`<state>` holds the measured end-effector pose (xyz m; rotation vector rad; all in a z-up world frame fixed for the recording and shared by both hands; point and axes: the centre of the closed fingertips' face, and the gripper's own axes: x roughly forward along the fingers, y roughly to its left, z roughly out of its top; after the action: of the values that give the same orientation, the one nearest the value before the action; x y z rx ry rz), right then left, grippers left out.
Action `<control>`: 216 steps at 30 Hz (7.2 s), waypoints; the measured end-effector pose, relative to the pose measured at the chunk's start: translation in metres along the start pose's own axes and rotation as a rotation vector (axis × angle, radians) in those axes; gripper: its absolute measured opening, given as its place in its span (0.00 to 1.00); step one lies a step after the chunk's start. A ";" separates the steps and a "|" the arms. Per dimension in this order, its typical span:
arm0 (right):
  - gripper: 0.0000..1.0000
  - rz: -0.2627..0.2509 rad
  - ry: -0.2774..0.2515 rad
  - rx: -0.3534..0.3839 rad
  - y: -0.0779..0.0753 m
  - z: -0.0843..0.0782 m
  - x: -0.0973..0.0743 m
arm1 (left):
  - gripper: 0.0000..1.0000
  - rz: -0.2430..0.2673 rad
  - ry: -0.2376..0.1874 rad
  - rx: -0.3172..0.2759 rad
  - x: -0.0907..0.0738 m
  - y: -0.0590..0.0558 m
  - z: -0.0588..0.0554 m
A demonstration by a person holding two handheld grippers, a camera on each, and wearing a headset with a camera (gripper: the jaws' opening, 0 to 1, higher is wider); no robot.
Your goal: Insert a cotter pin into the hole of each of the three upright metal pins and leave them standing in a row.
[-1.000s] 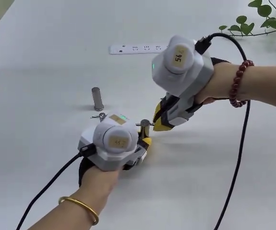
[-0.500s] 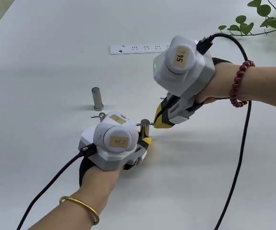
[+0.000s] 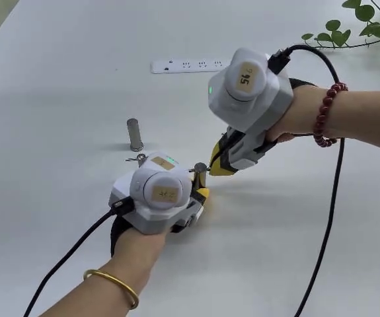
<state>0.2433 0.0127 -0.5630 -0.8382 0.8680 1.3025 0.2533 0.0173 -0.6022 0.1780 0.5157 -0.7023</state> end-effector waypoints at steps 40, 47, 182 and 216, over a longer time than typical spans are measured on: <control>0.20 -0.008 -0.117 0.145 0.001 0.019 0.001 | 0.31 -0.027 -0.016 -0.093 -0.035 0.009 0.004; 0.20 0.001 -0.127 0.151 0.002 0.022 0.006 | 0.39 -0.037 -0.016 -0.105 -0.046 0.011 0.000; 0.24 -0.199 -0.516 0.497 -0.107 0.117 0.059 | 0.95 0.040 -0.114 -0.102 -0.112 0.047 0.014; 0.08 -0.219 -0.456 0.369 -0.107 0.119 0.078 | 0.88 0.070 -0.097 -0.134 -0.116 0.058 0.009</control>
<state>0.3626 0.1441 -0.5770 -0.3134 0.6044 1.0390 0.2197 0.1245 -0.5360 0.0360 0.4603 -0.6032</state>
